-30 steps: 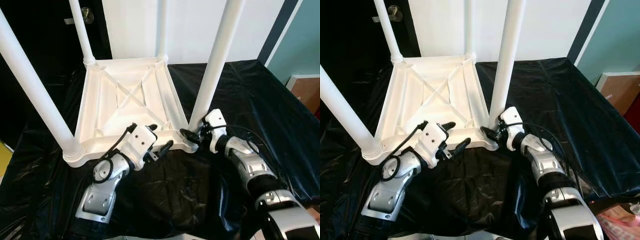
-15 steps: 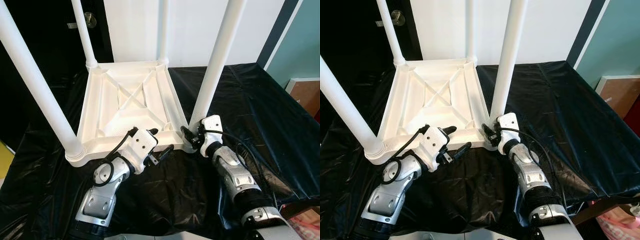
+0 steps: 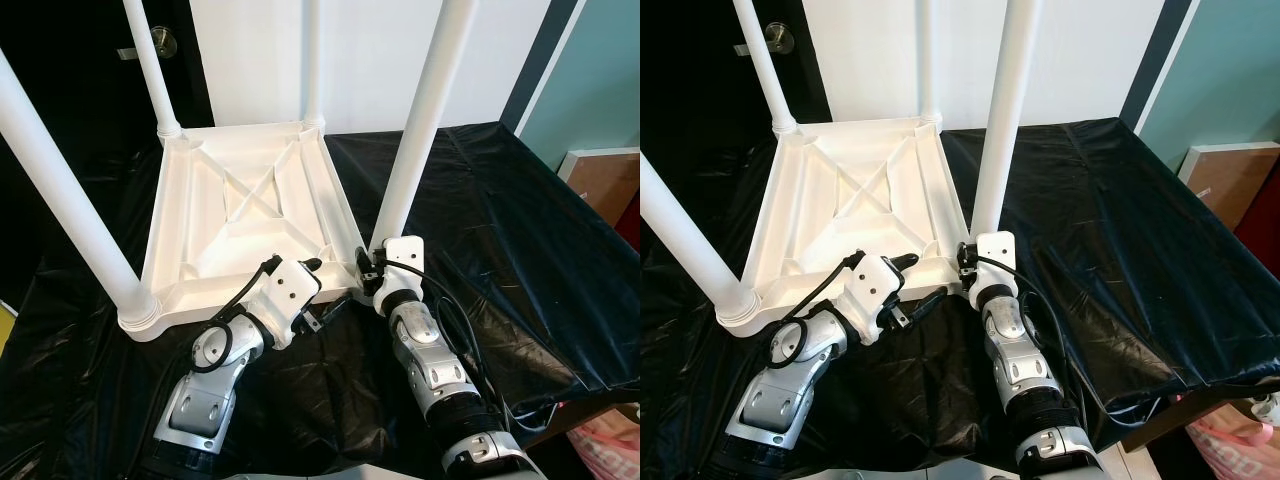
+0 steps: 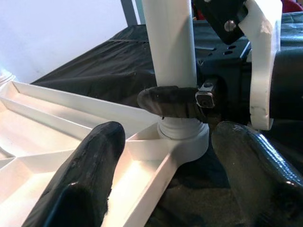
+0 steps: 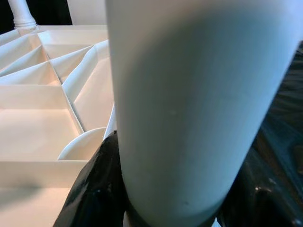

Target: Building children table

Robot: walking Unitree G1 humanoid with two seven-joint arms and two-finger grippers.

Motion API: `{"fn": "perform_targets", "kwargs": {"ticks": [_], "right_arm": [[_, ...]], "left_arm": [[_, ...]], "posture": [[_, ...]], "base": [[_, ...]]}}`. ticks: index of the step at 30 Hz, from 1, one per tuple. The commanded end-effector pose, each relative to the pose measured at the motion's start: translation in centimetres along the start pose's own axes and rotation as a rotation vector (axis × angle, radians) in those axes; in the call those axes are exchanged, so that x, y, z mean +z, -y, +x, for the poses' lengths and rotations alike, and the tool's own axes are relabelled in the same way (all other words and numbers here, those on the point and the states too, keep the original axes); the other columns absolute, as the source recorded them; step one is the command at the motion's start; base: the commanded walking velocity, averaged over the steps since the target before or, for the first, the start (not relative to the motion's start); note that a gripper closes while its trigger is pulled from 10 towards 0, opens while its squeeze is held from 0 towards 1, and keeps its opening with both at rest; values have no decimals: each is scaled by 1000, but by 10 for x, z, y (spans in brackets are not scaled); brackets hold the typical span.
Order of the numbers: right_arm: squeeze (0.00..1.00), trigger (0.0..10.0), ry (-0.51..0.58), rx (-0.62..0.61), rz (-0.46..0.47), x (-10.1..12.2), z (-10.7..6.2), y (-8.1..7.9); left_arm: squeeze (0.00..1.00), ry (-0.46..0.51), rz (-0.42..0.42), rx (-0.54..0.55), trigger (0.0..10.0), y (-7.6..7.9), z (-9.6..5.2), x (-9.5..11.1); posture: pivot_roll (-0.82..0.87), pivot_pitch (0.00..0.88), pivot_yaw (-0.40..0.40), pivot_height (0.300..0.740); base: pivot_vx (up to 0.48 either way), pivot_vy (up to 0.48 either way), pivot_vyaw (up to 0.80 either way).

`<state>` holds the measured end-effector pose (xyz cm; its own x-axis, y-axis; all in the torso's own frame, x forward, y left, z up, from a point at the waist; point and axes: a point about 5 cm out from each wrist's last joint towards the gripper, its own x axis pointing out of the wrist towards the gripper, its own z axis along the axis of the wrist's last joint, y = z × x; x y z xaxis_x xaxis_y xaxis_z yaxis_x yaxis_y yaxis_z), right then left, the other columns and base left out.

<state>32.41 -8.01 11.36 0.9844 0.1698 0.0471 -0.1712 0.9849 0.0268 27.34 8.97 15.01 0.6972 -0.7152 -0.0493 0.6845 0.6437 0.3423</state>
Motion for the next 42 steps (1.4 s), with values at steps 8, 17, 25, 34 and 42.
{"fn": "perform_targets", "kwargs": {"ticks": [8,17,25,34,42], "right_arm": [[1000,10000,7,22,-34,0,-5,12],[0,10000,92,89,-49,3,-32,26],[0,10000,105,197,-60,4,-62,29],[0,10000,60,139,-61,-4,-91,52],[0,10000,36,78,-78,-7,-95,63]], "left_arm": [[0,-12,14,168,10000,-21,0,-3],[0,-13,-66,277,10000,-29,2,-6],[0,26,-157,309,10000,-32,0,-5],[4,51,-156,328,10000,-39,-12,-5],[118,27,-106,358,10000,-48,-26,-10]], "posture": [[12,33,-30,740],[10,36,-37,740],[2,36,-30,740],[-11,36,-19,740],[-22,33,-13,740]], "base": [[0,0,0],[0,0,0],[0,0,0],[0,0,0],[0,0,0]]}}
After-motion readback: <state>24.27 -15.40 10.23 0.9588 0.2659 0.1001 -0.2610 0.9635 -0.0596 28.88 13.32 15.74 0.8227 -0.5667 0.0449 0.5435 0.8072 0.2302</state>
